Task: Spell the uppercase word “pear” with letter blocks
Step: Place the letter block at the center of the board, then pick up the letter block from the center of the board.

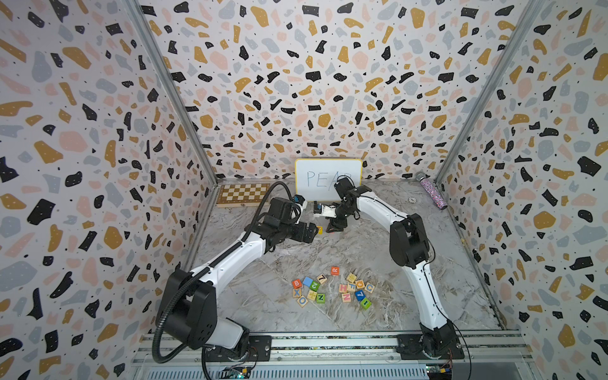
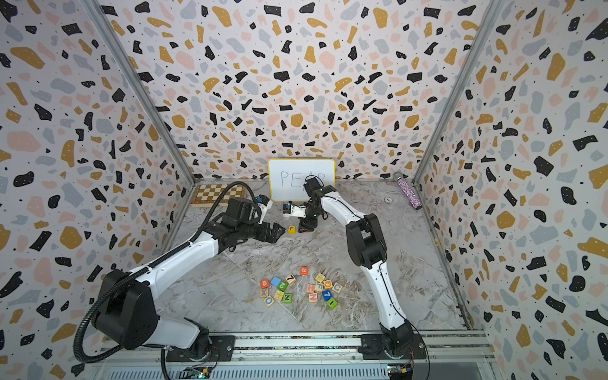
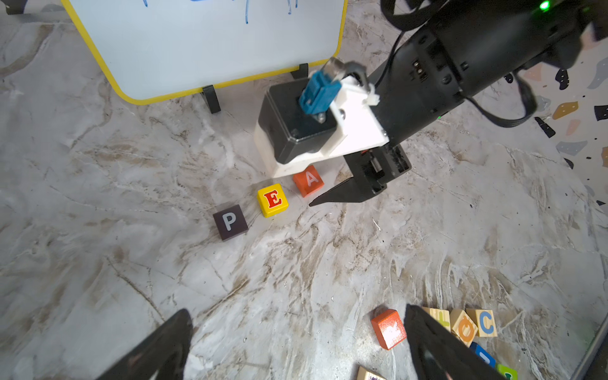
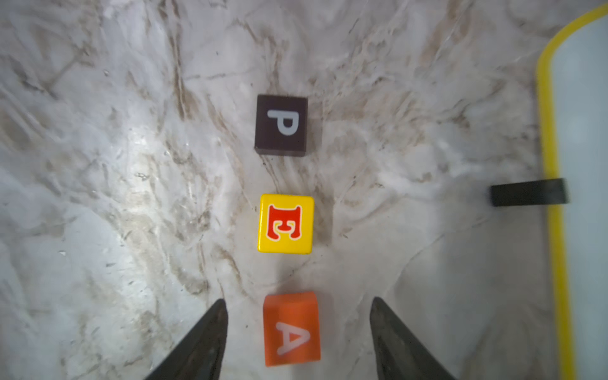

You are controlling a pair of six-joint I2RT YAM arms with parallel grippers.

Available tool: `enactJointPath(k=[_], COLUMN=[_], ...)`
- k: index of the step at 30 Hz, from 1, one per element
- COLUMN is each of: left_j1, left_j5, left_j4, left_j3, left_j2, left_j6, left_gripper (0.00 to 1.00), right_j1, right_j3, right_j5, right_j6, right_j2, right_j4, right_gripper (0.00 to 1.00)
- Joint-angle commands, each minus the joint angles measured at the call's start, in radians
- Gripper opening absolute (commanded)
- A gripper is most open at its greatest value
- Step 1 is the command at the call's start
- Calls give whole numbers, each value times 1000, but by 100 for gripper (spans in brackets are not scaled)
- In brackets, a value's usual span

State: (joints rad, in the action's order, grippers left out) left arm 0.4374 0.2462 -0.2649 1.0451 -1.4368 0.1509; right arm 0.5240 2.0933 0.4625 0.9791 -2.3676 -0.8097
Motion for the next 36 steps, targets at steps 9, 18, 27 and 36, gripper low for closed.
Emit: enactJointPath(k=[9, 18, 27, 36], left_j1=[-5, 19, 104, 164], left_j5=[54, 153, 141, 154], left_j4=[-10, -4, 3, 64], left_j3=[-20, -150, -366, -537], left_j2=[126, 283, 523, 649], left_j6=[12, 21, -4, 50], left_gripper=[99, 99, 99, 99], right_j1=[27, 120, 265, 332], right_j3=[-499, -884, -1079, -1241], right_j5=[-15, -340, -450, -360], right_j6=[-309, -1031, -1352, -1402], right_j2=[487, 746, 821, 882], right_j4=[391, 746, 581, 583], right_gripper=[59, 57, 53, 56])
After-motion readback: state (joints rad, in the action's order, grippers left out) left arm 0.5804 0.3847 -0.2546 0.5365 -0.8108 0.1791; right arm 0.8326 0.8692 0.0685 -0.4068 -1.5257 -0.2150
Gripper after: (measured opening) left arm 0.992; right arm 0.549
